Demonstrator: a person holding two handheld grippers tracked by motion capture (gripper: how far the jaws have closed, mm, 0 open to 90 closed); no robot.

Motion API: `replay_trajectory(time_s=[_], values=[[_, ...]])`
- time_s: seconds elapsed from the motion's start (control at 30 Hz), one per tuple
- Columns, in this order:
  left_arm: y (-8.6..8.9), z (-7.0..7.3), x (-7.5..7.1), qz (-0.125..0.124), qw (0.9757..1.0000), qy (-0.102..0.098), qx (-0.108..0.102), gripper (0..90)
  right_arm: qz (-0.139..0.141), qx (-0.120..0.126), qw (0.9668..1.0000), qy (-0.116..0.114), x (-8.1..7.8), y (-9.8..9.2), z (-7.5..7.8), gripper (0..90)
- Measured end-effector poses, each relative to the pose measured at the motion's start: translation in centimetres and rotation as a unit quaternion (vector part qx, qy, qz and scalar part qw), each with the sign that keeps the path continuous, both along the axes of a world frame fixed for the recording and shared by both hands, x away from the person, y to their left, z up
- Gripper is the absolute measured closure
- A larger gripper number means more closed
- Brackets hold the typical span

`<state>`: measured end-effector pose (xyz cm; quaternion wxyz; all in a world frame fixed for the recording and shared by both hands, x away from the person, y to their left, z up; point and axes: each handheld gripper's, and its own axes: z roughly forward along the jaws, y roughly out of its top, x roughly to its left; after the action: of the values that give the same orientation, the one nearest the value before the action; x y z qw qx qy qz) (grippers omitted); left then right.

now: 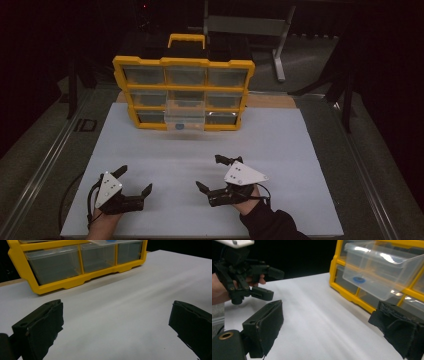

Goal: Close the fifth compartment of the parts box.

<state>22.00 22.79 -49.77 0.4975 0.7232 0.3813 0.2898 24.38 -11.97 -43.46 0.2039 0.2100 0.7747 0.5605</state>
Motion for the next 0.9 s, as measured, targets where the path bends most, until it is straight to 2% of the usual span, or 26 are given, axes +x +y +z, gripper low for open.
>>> replay_trajectory(time_s=[0.07,0.37,0.63,0.9], values=[[0.0,0.0,0.0,0.001,1.0,0.0,0.0,0.0,0.001,0.003,1.0,0.002,0.0,0.5,-0.4,8.5],[0.1,0.0,0.0,0.001,1.0,-0.002,0.0,0.0,0.016,-0.008,0.9998,0.006,0.4,3.1,-1.7,9.2],[0.1,0.0,0.0,0.001,1.0,-0.002,0.002,0.0,0.001,-0.006,0.9999,0.013,1.1,5.1,-2.8,9.0],[0.2,0.0,0.0,0.0,1.0,-0.003,0.0,0.0,-0.029,-0.008,0.9993,0.021,1.6,6.7,-3.8,9.0]])
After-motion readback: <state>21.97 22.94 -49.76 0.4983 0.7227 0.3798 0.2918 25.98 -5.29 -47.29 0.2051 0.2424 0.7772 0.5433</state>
